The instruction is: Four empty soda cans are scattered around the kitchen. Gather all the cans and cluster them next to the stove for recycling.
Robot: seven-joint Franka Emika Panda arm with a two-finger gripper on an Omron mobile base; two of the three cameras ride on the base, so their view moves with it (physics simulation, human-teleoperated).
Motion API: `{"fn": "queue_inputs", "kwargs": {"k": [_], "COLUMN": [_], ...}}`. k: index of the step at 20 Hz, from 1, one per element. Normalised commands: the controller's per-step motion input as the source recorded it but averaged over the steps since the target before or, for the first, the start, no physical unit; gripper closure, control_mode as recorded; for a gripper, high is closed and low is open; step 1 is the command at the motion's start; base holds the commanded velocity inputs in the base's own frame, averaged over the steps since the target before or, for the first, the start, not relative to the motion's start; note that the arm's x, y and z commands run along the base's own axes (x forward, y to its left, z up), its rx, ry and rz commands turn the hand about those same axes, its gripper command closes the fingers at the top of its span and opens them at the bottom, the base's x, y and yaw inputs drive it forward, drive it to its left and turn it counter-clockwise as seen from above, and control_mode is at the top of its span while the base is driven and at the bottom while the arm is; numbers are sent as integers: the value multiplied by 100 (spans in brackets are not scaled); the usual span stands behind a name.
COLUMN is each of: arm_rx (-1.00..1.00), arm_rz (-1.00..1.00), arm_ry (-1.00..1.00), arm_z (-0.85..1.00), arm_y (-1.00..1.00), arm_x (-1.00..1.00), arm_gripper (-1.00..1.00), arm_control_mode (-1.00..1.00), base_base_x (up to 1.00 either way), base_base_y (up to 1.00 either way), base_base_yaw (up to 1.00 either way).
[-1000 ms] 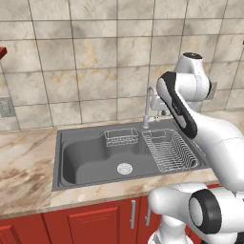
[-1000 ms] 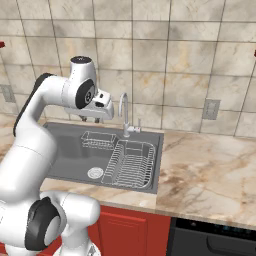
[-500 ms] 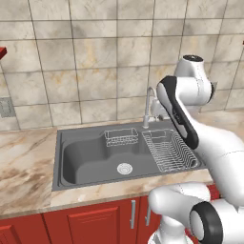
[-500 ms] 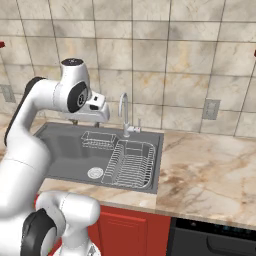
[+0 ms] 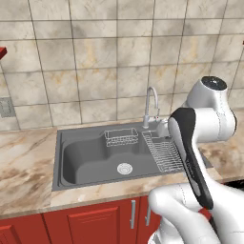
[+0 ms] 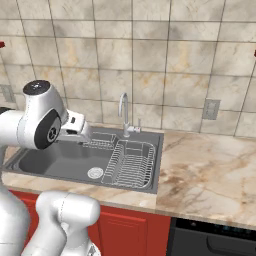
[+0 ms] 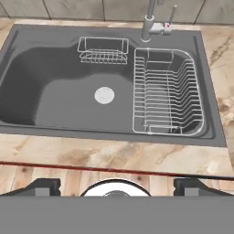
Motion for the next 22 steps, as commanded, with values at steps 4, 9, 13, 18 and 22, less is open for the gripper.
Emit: {"fn": "queue_inputs", "kwargs": {"k": [4, 9, 13, 18, 22], "arm_rx": [2, 1, 0, -4, -10], "arm_rz": [1, 0, 0, 1, 4], "arm_ry": [-3, 0, 20, 35, 30], "arm_z": [1, 14, 26, 33, 0], "arm_y": [-1, -4, 1, 0, 5], "arm_x": [-36, -23, -43, -46, -71], "arm_gripper": [-100, -100, -100, -100, -100], "arm_control_mode": [-100, -100, -100, -100, -100], "base_base_x": [0, 0, 0, 0, 0], "base_base_y": [0, 0, 0, 0, 0], "base_base_yaw": [0, 0, 0, 0, 0]}}
